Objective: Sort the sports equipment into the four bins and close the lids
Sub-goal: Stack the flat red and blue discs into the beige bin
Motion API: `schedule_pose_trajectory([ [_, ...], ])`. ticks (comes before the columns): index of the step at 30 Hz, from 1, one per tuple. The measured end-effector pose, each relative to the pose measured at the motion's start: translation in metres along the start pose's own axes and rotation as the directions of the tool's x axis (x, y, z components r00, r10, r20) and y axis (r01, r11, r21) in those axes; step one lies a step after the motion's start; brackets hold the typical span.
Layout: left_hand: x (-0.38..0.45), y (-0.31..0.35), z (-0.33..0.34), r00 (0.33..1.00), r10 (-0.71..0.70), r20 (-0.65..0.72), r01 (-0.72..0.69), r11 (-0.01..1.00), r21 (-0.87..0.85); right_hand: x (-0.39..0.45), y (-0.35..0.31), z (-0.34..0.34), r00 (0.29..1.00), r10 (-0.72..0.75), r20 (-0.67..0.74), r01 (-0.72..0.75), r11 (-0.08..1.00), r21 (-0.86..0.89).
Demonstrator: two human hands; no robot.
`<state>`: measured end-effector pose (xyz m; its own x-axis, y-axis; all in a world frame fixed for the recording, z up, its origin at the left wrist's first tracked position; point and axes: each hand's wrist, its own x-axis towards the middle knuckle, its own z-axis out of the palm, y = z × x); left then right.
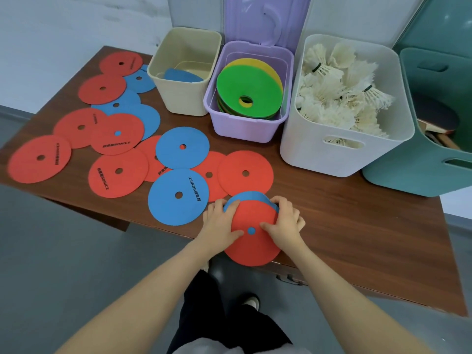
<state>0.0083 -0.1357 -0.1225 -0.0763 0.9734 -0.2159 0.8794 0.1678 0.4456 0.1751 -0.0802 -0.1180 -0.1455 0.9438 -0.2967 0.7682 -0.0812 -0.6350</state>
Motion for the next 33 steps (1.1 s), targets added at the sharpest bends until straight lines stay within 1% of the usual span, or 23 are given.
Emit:
schedule_pose_trajectory([
  [3,0.004,0.000,-0.003,1.000,0.029,0.003,-0.029,0.998,-0.055,-0.005,0.000,0.005,0.999,0.018,-0.032,-0.017,0.999,0.033],
  [7,0.009,-0.003,-0.008,0.997,-0.027,0.073,0.039,0.984,-0.171,-0.002,0.002,0.000,0.999,0.045,0.007,-0.045,0.999,0.023],
  [10,0.011,-0.004,-0.011,0.991,-0.063,0.115,0.084,0.977,-0.197,0.004,-0.003,-0.002,0.997,0.066,0.030,-0.066,0.998,0.006],
  [13,0.010,-0.006,-0.010,0.991,-0.072,0.114,0.093,0.978,-0.189,0.008,-0.004,-0.004,0.999,0.034,0.037,-0.033,0.999,-0.019],
  [16,0.011,-0.005,-0.012,0.996,-0.058,0.064,0.068,0.985,-0.162,0.008,-0.003,-0.004,1.000,-0.006,0.018,0.006,1.000,0.005],
  [20,0.010,-0.001,-0.015,1.000,0.001,0.016,0.001,0.989,-0.149,0.000,0.002,-0.001,0.999,-0.033,-0.043,0.035,0.998,0.047],
  [24,0.005,-0.003,-0.015,0.998,0.048,-0.038,-0.052,0.991,-0.120,-0.005,-0.002,-0.006,0.988,-0.126,-0.090,0.134,0.987,0.084],
  [29,0.003,0.001,-0.033,0.997,0.029,-0.069,-0.036,0.995,-0.090,-0.001,-0.020,-0.013,0.969,-0.223,-0.110,0.238,0.959,0.153],
  [33,0.016,-0.005,-0.073,0.972,0.050,-0.232,-0.060,0.998,-0.035,0.017,-0.062,-0.023,0.906,-0.362,-0.220,0.394,0.910,0.127],
])
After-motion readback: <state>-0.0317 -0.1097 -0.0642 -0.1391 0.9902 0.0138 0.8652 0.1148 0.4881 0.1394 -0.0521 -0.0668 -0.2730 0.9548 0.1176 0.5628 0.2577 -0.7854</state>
